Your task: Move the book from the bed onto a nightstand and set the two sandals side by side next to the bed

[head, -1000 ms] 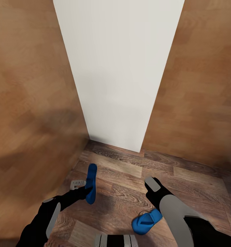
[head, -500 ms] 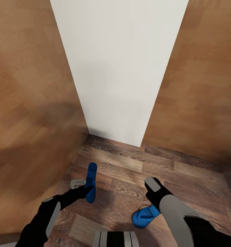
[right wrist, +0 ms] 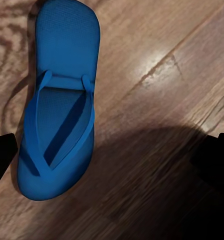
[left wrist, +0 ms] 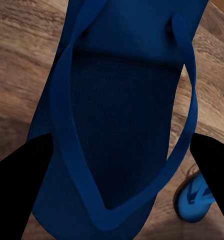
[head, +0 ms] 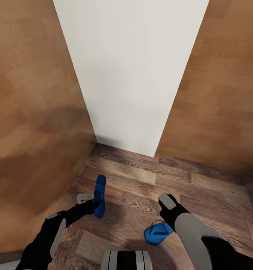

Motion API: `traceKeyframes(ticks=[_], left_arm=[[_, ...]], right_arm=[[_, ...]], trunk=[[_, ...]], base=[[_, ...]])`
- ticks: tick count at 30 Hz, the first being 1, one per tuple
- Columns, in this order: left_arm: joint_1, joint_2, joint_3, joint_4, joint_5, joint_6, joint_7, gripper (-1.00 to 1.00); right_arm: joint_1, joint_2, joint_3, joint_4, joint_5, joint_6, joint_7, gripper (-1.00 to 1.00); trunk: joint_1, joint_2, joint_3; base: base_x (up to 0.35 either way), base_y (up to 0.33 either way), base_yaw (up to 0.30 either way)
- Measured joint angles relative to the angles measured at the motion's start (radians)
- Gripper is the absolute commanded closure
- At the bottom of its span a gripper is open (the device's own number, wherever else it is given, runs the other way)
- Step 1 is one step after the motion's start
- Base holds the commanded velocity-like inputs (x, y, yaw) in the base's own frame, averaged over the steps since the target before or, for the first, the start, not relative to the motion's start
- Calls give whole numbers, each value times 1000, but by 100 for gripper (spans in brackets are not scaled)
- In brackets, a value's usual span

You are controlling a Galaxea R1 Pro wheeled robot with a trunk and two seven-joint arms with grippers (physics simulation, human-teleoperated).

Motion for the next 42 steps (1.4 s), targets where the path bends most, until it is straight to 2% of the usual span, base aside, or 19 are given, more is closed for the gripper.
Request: traceKeyframes(ticks=[8,11,21,26,32,42], left_arm=[[0,-3,0,0,0,0,0,100],[0,-4,-1,0,0,0,0,100],[0,-5,-2,0,-1,0,1,100],[0,-5,-2,0,0,0,0,100],[0,-4,-2,0,0,0,0,100],[0,-4,-2,0,0,0,0,100]], right_arm=[[0,0,1,12,0,0,4,-100],[1,0,4,36,-2,0,38,-100],[1,0,5,46,-3,0,63,-100],[1,0,6,46,-3,1,68,-100],[1,0,6,54,-4,3,147,-100],[1,0,6,58,-4,55,157,-100]], trunk=[[0,0,0],[0,0,0],[5,-2,-39],[4,-2,-39],[5,-2,-39],[4,-2,-39]], base=[[0,0,0],[0,0,0],[0,0,0],[0,0,0],[0,0,0],[0,0,0]])
